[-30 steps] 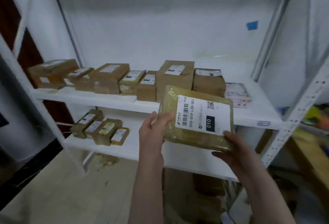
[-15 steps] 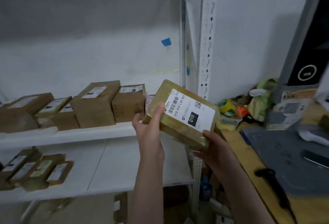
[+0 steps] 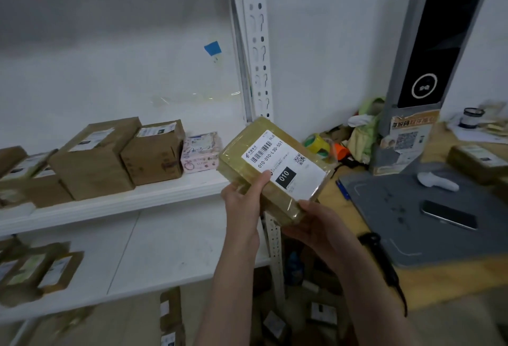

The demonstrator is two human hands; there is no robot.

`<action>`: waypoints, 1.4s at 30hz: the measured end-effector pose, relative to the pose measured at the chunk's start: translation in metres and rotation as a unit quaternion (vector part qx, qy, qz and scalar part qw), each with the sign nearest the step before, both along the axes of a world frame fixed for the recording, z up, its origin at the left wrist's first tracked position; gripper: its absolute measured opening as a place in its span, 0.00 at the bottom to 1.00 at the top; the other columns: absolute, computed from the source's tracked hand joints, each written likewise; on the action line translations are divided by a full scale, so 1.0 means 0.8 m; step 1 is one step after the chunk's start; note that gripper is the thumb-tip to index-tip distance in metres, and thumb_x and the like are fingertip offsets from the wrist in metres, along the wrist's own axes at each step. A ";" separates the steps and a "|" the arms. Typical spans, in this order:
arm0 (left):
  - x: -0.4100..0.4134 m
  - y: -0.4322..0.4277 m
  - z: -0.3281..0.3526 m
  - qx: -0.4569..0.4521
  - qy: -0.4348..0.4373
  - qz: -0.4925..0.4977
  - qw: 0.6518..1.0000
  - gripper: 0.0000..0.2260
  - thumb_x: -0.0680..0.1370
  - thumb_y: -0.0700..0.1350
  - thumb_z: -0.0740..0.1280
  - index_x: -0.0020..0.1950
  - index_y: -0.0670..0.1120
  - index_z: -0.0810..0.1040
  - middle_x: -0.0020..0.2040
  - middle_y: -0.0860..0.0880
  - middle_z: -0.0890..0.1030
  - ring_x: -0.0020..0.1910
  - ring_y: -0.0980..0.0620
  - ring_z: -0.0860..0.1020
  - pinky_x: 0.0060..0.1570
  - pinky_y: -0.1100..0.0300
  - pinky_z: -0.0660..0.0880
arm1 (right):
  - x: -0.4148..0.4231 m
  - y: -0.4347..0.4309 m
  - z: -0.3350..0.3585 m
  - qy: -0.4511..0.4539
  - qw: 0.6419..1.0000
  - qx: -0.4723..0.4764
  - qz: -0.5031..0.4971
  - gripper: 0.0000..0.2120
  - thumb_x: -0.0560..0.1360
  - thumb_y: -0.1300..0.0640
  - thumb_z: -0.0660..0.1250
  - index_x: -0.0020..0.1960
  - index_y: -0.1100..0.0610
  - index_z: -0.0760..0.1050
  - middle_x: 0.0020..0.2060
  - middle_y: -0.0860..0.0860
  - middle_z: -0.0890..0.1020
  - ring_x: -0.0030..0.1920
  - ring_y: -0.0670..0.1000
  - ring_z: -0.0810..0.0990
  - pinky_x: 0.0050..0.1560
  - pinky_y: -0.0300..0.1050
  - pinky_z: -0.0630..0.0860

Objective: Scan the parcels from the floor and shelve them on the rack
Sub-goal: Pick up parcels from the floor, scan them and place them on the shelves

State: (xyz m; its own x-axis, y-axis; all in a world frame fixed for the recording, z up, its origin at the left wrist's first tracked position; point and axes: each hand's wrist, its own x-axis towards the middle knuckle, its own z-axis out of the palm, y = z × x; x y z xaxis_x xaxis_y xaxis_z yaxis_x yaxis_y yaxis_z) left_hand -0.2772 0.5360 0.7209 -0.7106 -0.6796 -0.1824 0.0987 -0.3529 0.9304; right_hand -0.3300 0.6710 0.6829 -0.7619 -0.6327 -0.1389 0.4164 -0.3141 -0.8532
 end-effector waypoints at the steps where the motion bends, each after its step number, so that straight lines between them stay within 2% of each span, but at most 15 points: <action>1: 0.000 0.000 0.000 0.002 -0.001 -0.006 1.000 0.29 0.72 0.46 0.78 0.68 0.43 0.69 0.58 0.44 0.83 0.55 0.49 0.83 0.56 0.50 0.81 | -0.002 0.004 -0.002 -0.004 1.000 -0.002 0.005 0.20 0.66 0.52 0.74 0.57 0.57 0.81 0.53 0.58 0.85 0.52 0.58 0.84 0.55 0.54 0.80; 4: -0.002 -0.001 0.002 -0.001 -0.016 -0.027 0.999 0.27 0.74 0.45 0.77 0.67 0.44 0.68 0.57 0.43 0.83 0.51 0.51 0.84 0.46 0.56 0.81 | -0.007 0.016 -0.004 -0.024 0.999 0.002 -0.042 0.23 0.63 0.51 0.76 0.56 0.58 0.81 0.49 0.57 0.85 0.48 0.57 0.85 0.54 0.54 0.81; 7: -0.008 -0.003 -0.003 -0.012 -0.036 -0.060 0.997 0.27 0.73 0.47 0.77 0.67 0.45 0.70 0.57 0.44 0.83 0.50 0.50 0.84 0.37 0.60 0.78 | -0.014 0.028 -0.008 -0.054 0.991 -0.002 -0.120 0.22 0.67 0.53 0.75 0.58 0.60 0.77 0.47 0.56 0.86 0.48 0.55 0.84 0.52 0.52 0.79; 13: -0.007 -0.016 -0.030 -0.017 -0.055 -0.108 0.992 0.26 0.74 0.49 0.76 0.69 0.47 0.70 0.60 0.45 0.83 0.55 0.48 0.83 0.41 0.57 0.80 | -0.007 0.029 -0.022 -0.052 0.990 0.035 -0.123 0.15 0.66 0.56 0.70 0.51 0.61 0.79 0.40 0.53 0.87 0.41 0.51 0.86 0.49 0.48 0.84; 18: 0.001 -0.031 -0.063 -0.040 -0.114 -0.173 0.978 0.36 0.73 0.50 0.76 0.76 0.53 0.63 0.67 0.47 0.78 0.59 0.47 0.79 0.57 0.47 0.80 | 0.001 0.016 -0.052 -0.090 0.985 0.054 -0.135 0.19 0.67 0.55 0.71 0.56 0.63 0.78 0.45 0.58 0.87 0.42 0.53 0.87 0.40 0.44 0.84; 21: -0.002 -0.030 -0.077 -0.030 -0.131 -0.176 0.975 0.35 0.73 0.46 0.76 0.76 0.53 0.62 0.66 0.46 0.77 0.55 0.50 0.79 0.48 0.52 0.81 | -0.005 0.017 -0.069 -0.111 0.984 0.066 -0.124 0.24 0.67 0.54 0.72 0.59 0.63 0.77 0.49 0.61 0.86 0.46 0.56 0.87 0.46 0.46 0.84; 24: -0.013 -0.020 -0.084 -0.002 -0.140 -0.172 0.975 0.34 0.74 0.44 0.76 0.75 0.49 0.63 0.63 0.46 0.79 0.53 0.52 0.80 0.45 0.55 0.80 | -0.018 0.030 -0.080 -0.112 0.985 0.063 -0.119 0.22 0.69 0.51 0.70 0.60 0.62 0.77 0.51 0.61 0.85 0.48 0.57 0.86 0.53 0.50 0.83; 26: -0.025 -0.008 -0.088 0.007 -0.147 -0.171 0.974 0.32 0.74 0.44 0.76 0.74 0.48 0.64 0.59 0.47 0.80 0.51 0.53 0.80 0.43 0.57 0.79 | -0.035 0.043 -0.092 -0.120 0.979 0.063 -0.152 0.20 0.74 0.50 0.68 0.60 0.61 0.77 0.51 0.61 0.85 0.49 0.59 0.85 0.52 0.53 0.83; 30: -0.058 0.020 -0.096 0.009 -0.171 -0.163 0.972 0.31 0.73 0.45 0.77 0.72 0.45 0.66 0.61 0.44 0.80 0.51 0.52 0.80 0.40 0.58 0.78 | -0.083 0.084 -0.121 -0.144 0.935 0.141 -0.293 0.13 0.79 0.51 0.66 0.59 0.58 0.79 0.47 0.54 0.83 0.45 0.53 0.82 0.44 0.47 0.80; 32: -0.076 0.033 -0.102 0.006 -0.182 -0.160 0.970 0.31 0.72 0.45 0.77 0.71 0.44 0.67 0.61 0.44 0.80 0.53 0.50 0.81 0.39 0.58 0.79 | -0.106 0.108 -0.139 -0.164 0.904 0.181 -0.350 0.10 0.79 0.53 0.67 0.56 0.58 0.79 0.45 0.53 0.83 0.43 0.51 0.81 0.46 0.46 0.80; 34: -0.093 0.046 -0.107 0.004 -0.192 -0.157 0.969 0.31 0.72 0.45 0.78 0.70 0.44 0.68 0.61 0.44 0.80 0.54 0.49 0.81 0.41 0.56 0.79 | -0.131 0.129 -0.161 -0.178 0.874 0.226 -0.392 0.05 0.78 0.55 0.67 0.51 0.57 0.77 0.46 0.53 0.82 0.46 0.51 0.81 0.52 0.48 0.80; 35: -0.101 0.053 -0.110 0.003 -0.199 -0.157 0.967 0.31 0.71 0.45 0.78 0.70 0.44 0.68 0.61 0.45 0.80 0.55 0.48 0.81 0.42 0.56 0.79 | -0.142 0.138 -0.173 -0.177 0.863 0.249 -0.402 0.05 0.78 0.55 0.68 0.49 0.56 0.76 0.47 0.53 0.81 0.47 0.52 0.80 0.50 0.48 0.80; 37: -0.114 0.064 -0.116 0.008 -0.212 -0.159 0.964 0.28 0.71 0.45 0.78 0.67 0.44 0.69 0.59 0.45 0.81 0.52 0.50 0.81 0.40 0.57 0.79 | -0.160 0.151 -0.198 -0.166 0.849 0.299 -0.404 0.07 0.77 0.52 0.68 0.50 0.55 0.76 0.48 0.54 0.79 0.45 0.52 0.78 0.43 0.46 0.75; 40: -0.127 0.079 -0.125 0.024 -0.225 -0.155 0.962 0.20 0.73 0.43 0.77 0.59 0.47 0.71 0.54 0.47 0.82 0.48 0.52 0.81 0.35 0.60 0.78 | -0.176 0.162 -0.227 -0.128 0.827 0.414 -0.357 0.13 0.76 0.52 0.70 0.56 0.58 0.78 0.48 0.55 0.80 0.48 0.55 0.78 0.48 0.51 0.76; 42: -0.132 0.084 -0.131 0.028 -0.236 -0.146 0.960 0.24 0.72 0.44 0.78 0.63 0.45 0.71 0.55 0.45 0.82 0.49 0.50 0.82 0.33 0.60 0.78 | -0.185 0.164 -0.242 -0.103 0.832 0.446 -0.312 0.13 0.75 0.56 0.70 0.57 0.63 0.79 0.44 0.56 0.80 0.46 0.57 0.79 0.50 0.53 0.79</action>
